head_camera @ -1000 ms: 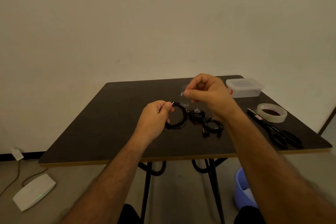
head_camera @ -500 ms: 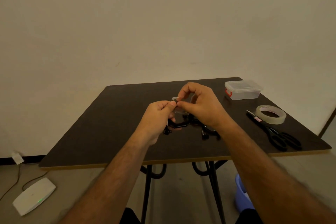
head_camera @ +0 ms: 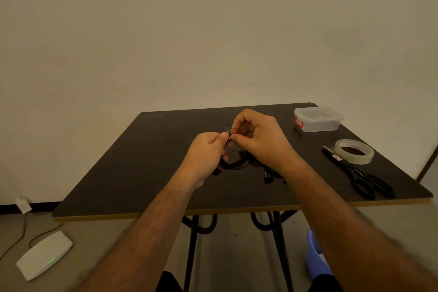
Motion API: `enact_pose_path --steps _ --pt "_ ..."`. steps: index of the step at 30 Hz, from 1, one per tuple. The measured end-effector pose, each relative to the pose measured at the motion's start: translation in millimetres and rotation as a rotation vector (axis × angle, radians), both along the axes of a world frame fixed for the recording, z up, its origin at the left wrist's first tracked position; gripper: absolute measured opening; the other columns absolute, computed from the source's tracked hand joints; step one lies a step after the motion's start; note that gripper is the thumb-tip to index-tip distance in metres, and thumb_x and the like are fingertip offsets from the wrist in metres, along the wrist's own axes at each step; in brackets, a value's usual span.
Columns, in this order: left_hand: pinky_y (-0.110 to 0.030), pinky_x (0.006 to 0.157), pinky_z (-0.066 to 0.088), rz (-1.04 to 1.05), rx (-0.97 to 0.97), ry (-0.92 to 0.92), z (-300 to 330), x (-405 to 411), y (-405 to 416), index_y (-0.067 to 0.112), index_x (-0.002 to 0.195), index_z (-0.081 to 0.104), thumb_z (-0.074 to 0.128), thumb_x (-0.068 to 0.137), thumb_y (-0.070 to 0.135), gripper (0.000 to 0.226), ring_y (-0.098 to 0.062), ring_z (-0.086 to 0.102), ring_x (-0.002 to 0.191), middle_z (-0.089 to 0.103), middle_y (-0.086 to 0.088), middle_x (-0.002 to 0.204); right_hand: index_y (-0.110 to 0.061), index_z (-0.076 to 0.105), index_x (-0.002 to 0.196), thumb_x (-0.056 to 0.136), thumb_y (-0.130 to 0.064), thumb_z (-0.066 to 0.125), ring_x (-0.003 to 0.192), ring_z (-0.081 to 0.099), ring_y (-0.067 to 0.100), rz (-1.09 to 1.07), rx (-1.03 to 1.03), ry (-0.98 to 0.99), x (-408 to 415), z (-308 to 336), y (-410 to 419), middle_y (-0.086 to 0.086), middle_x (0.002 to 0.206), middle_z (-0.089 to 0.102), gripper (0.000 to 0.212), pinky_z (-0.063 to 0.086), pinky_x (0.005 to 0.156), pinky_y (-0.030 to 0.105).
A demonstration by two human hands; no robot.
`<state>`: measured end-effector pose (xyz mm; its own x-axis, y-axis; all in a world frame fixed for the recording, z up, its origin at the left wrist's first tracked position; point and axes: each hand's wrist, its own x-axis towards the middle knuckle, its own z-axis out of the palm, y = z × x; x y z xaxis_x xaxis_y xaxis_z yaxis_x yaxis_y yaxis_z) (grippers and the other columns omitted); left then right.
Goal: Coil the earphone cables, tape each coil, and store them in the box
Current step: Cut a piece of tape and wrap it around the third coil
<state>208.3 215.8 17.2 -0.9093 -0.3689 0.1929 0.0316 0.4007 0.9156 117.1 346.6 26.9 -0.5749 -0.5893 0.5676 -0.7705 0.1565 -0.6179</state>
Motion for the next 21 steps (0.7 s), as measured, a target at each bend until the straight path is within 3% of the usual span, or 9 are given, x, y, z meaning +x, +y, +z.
enact_pose_path --steps 5,8,10,12,14,16,21 --pt "-0.027 0.064 0.044 0.009 -0.033 -0.027 -0.4 -0.9 -0.5 0.011 0.082 0.057 0.037 0.106 0.031 0.037 -0.017 0.051 0.069 0.054 -0.003 0.071 -0.019 0.062 0.089 0.085 -0.007 0.072 0.080 0.066 0.010 -0.039 -0.020 0.023 0.3 -5.3 -3.0 -0.006 0.085 0.066 0.016 0.059 0.073 0.036" --pt "-0.027 0.068 0.048 -0.067 -0.064 -0.033 -0.7 -0.7 -3.4 0.015 0.090 0.065 0.047 0.101 0.027 0.024 -0.015 0.056 0.071 0.059 -0.002 0.075 -0.019 0.063 0.090 0.086 -0.007 0.071 0.079 0.065 0.007 -0.060 -0.035 0.026 0.5 -6.8 -3.2 -0.009 0.085 0.066 0.016 0.059 0.072 0.032" --pt "-0.033 0.073 0.055 -0.054 -0.185 -0.014 -3.6 -2.0 -3.8 0.021 0.102 0.068 0.054 0.098 0.031 0.017 -0.015 0.063 0.079 0.068 -0.001 0.087 -0.019 0.063 0.090 0.085 -0.007 0.072 0.078 0.065 0.008 -0.065 -0.040 0.030 0.5 -7.0 -3.6 -0.008 0.084 0.066 0.016 0.058 0.071 0.032" --pt "-0.029 0.074 0.056 0.029 -0.331 0.021 -6.9 -3.7 -2.9 0.026 0.109 0.065 0.055 0.099 0.034 0.017 -0.009 0.064 0.083 0.068 0.005 0.093 -0.019 0.063 0.090 0.085 -0.008 0.072 0.078 0.065 0.009 -0.068 -0.052 0.013 0.6 -7.5 -5.0 -0.007 0.085 0.066 0.015 0.059 0.072 0.031" --pt "-0.018 0.063 0.048 0.118 -0.454 0.054 -8.0 -3.4 -0.8 0.026 0.106 0.063 0.053 0.100 0.032 0.014 -0.006 0.060 0.077 0.064 0.009 0.088 -0.019 0.063 0.089 0.085 -0.009 0.072 0.078 0.066 0.010 -0.066 -0.077 -0.024 0.8 -8.1 -6.8 -0.006 0.084 0.066 0.015 0.059 0.072 0.031" --pt "-0.016 0.056 0.039 0.166 -0.562 0.052 -8.7 -4.1 1.0 0.024 0.102 0.062 0.050 0.101 0.032 0.014 -0.006 0.056 0.072 0.060 0.009 0.082 -0.019 0.062 0.088 0.084 -0.009 0.072 0.078 0.067 0.013 -0.066 -0.084 -0.066 0.7 -8.2 -7.6 -0.004 0.084 0.067 0.015 0.059 0.073 0.033" --pt "-0.017 0.059 0.040 0.163 -0.681 -0.009 -8.9 -4.9 1.3 0.021 0.103 0.061 0.047 0.103 0.031 0.017 -0.007 0.055 0.071 0.059 0.008 0.082 -0.014 0.064 0.086 0.083 -0.013 0.074 0.074 0.071 0.020 -0.020 -0.057 -0.248 -4.9 -2.9 -3.4 0.004 0.080 0.072 0.011 0.061 0.073 0.036"
